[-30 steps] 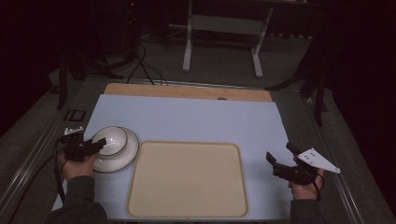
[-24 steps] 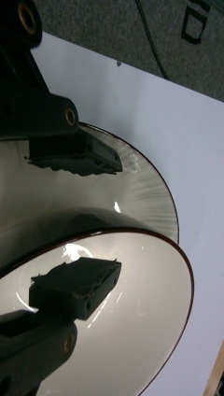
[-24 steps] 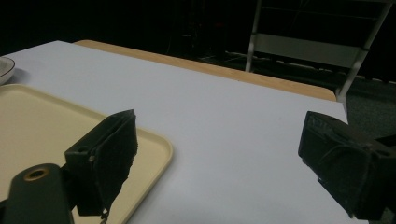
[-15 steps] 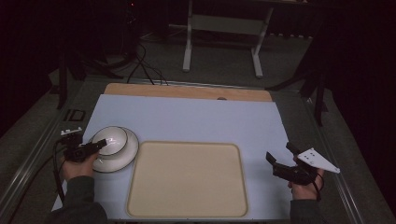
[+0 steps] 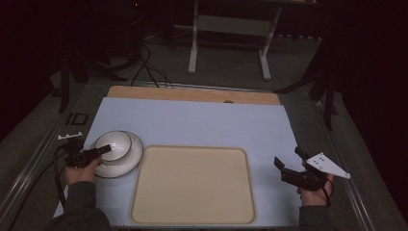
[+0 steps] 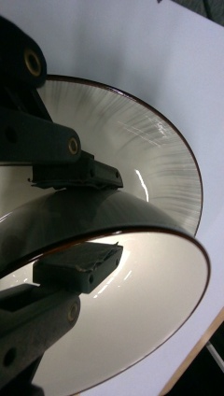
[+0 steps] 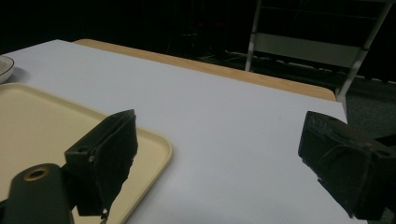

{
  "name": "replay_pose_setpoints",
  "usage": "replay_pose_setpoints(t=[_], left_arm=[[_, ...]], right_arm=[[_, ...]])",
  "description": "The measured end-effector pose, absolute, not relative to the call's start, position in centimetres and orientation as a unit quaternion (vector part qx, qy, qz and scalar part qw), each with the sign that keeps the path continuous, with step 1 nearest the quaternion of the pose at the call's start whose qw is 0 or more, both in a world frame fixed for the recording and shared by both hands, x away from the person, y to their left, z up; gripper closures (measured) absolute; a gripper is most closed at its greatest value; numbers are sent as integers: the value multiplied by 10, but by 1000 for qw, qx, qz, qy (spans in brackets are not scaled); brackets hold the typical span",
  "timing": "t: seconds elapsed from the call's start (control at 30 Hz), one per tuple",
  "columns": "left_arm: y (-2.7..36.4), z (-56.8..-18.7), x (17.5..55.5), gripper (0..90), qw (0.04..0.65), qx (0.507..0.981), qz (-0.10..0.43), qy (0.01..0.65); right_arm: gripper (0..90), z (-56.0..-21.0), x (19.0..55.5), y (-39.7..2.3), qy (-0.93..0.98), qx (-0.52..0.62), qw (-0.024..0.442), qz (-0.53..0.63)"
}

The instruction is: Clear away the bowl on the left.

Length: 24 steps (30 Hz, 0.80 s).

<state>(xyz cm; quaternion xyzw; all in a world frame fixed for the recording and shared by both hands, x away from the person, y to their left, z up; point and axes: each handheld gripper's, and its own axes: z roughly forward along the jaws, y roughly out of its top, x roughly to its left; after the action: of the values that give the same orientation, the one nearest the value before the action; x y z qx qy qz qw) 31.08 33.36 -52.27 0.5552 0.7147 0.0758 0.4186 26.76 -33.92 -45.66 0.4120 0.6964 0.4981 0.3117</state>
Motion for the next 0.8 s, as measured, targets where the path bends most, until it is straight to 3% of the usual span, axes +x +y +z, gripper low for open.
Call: replay_pose_setpoints(t=[0.3,0.57,0.8], left_arm=[[342,-526,307,692,444,520,47,728],[343,-524,305,773,434,517,61,735],[344,-524,304,780,433,514,61,738]], right_arm=[[116,-456,268,-339,696,412,312,498],[116,-456,267,-339,697,412,312,498],[116,-456,268,-340,696,413,313,497]])
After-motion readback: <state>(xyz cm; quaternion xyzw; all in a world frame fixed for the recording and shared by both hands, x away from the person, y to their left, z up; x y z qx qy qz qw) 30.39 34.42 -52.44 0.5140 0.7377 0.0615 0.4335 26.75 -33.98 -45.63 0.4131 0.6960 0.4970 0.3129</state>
